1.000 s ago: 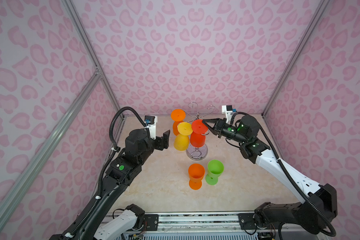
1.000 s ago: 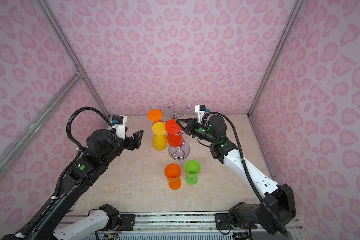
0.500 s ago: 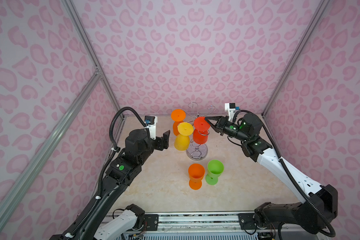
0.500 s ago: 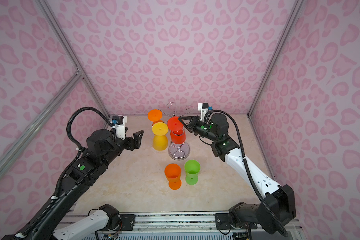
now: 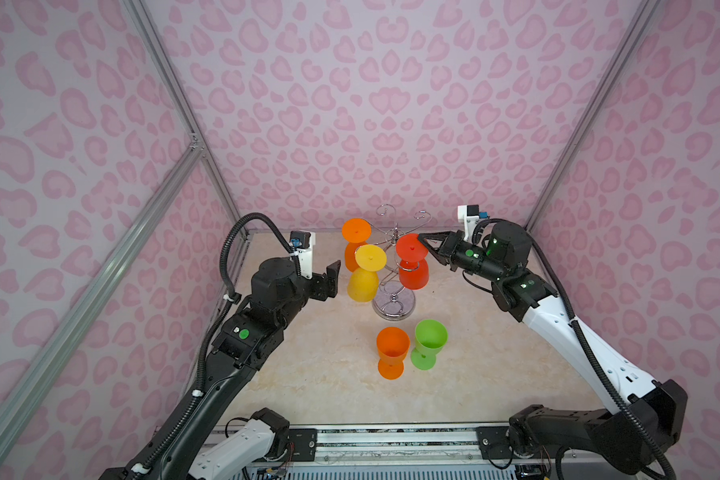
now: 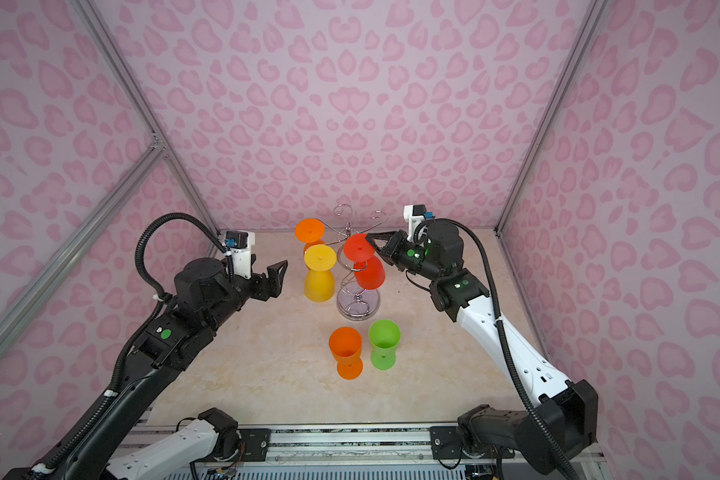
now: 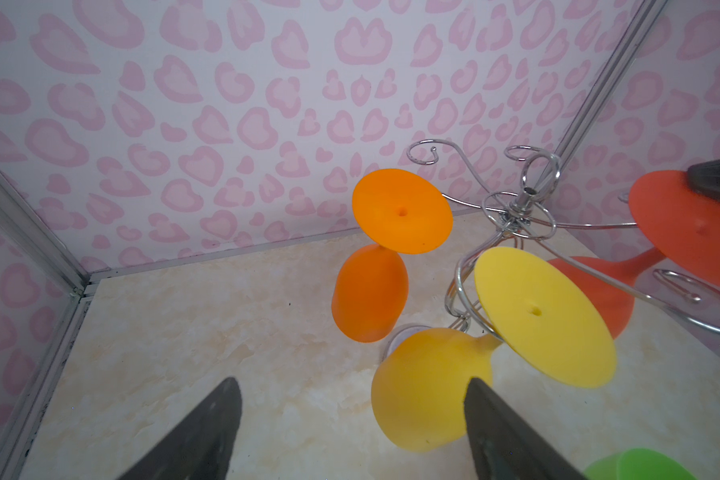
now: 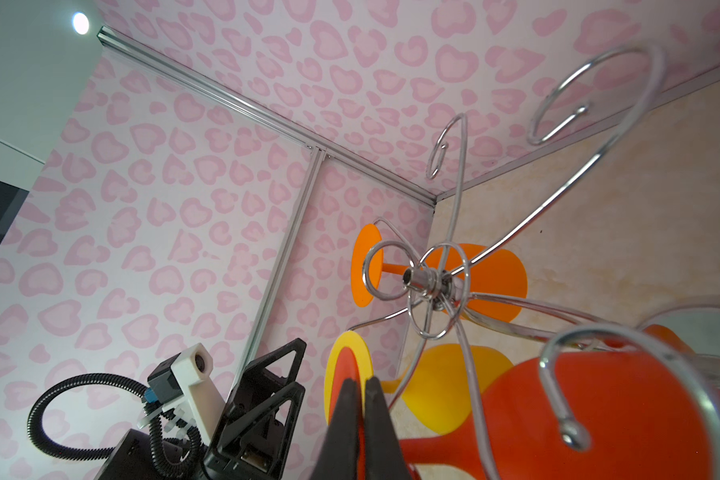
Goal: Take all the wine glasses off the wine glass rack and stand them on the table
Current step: 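Lift the red glass off the rack with the right gripper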
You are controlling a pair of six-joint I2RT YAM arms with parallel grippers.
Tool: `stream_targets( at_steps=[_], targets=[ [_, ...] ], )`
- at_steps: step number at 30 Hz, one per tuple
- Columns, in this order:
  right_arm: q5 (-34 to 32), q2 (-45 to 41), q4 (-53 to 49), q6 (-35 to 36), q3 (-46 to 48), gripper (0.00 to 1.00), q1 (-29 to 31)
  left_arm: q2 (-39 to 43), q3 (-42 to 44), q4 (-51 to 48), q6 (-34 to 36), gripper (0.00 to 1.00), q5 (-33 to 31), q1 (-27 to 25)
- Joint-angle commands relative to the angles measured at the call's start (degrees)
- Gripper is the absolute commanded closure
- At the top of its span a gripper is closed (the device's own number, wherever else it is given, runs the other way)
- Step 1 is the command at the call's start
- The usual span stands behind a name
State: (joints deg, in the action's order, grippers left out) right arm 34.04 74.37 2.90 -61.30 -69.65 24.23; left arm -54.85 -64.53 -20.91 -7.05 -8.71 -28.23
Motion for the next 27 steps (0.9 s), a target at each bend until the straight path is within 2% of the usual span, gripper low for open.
stream_targets(
  at_steps=[1,14,23,27],
  targets=[
    [-0.8,-0.3,-1.2,1.3,0.4,1.00,-0.2,-0.1,-0.1,0.7,0.1,0.15,0.8,0.0],
    [-1.4,-5.9,-1.8,1.2,4.8,1.00,-5.6,0.4,0.2,0.2,0.1,0.15,1.0,0.1],
    [0.9,-15.6,-7.1,2.3,6.9,1.00,-16.2,1.3,-1.1,-0.8,-0.2,0.15,1.4,0.1],
    [1.7,-21.1,-8.1,3.5,5.3,1.00,-22.6,2.9,-2.4,0.1,-1.6,0.15,5.1,0.1]
  ],
)
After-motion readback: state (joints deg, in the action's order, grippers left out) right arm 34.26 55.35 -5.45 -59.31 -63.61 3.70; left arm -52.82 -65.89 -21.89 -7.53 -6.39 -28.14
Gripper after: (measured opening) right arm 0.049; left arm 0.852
